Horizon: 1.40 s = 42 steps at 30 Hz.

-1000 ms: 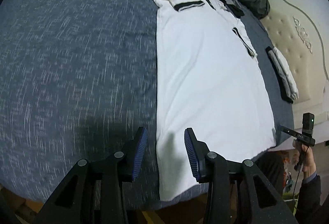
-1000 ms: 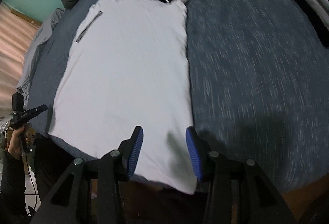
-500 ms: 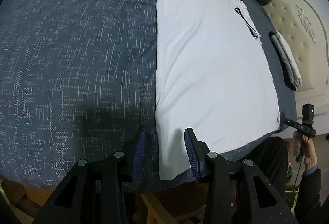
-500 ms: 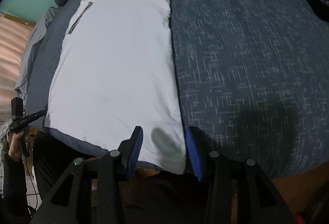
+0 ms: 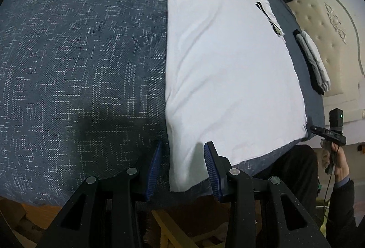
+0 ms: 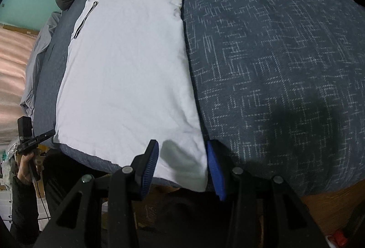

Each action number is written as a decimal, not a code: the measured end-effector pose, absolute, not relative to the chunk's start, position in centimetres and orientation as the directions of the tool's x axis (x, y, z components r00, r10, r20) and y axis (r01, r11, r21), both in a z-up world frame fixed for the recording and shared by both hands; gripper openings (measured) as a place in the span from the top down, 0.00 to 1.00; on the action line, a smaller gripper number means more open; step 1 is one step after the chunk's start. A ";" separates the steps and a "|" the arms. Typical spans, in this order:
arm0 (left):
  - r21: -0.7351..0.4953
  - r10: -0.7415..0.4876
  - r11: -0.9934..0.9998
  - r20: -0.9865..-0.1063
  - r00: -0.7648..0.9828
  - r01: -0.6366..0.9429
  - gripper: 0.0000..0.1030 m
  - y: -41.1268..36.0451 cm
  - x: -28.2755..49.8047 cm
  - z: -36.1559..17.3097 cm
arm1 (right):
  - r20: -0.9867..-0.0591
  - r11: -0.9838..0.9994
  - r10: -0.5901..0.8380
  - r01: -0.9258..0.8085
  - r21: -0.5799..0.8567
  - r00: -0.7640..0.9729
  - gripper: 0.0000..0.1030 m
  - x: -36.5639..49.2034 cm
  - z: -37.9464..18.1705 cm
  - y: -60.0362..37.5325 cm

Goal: Fold clothes
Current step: 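Grasp the polo hem with both grippers and pull it straight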

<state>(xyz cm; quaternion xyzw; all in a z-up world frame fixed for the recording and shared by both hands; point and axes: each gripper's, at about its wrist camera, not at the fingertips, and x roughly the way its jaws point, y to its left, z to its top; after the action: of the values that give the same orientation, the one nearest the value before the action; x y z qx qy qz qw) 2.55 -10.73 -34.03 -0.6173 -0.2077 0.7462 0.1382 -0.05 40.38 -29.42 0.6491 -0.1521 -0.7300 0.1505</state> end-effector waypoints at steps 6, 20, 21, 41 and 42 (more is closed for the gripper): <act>-0.488 0.472 -0.872 -0.862 -0.186 0.049 0.64 -10.7 2.8 -34.3 | -0.882 -0.887 -0.458 0.002 0.461 -0.107 0.57 0.4 -29.9 40.9; -0.489 0.482 -0.872 -0.853 -0.203 -0.012 0.96 -9.7 3.3 -33.1 | -0.855 -0.864 -0.502 0.025 0.504 -0.132 0.97 1.6 -29.4 41.8; -0.483 0.476 -0.875 -0.854 -0.212 -0.021 0.96 -9.7 3.3 -32.6 | -0.849 -0.858 -0.511 0.024 0.513 -0.137 0.97 1.6 -29.2 41.8; -0.455 0.490 -0.872 -0.811 -0.320 -0.181 0.97 -11.1 6.6 -23.2 | -0.757 -0.802 -0.598 0.191 0.566 -0.264 0.97 4.0 -19.7 42.1; -0.455 0.491 -0.871 -0.811 -0.319 -0.184 0.97 -11.1 6.8 -23.0 | -0.753 -0.799 -0.601 0.195 0.569 -0.266 0.97 4.3 -19.4 42.4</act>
<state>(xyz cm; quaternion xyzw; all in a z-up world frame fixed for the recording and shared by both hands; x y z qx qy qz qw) 6.76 -11.14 -23.05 -0.5440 -0.1407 0.7998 0.2109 4.31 42.42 -19.42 0.5486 -0.1853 -0.7736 0.2573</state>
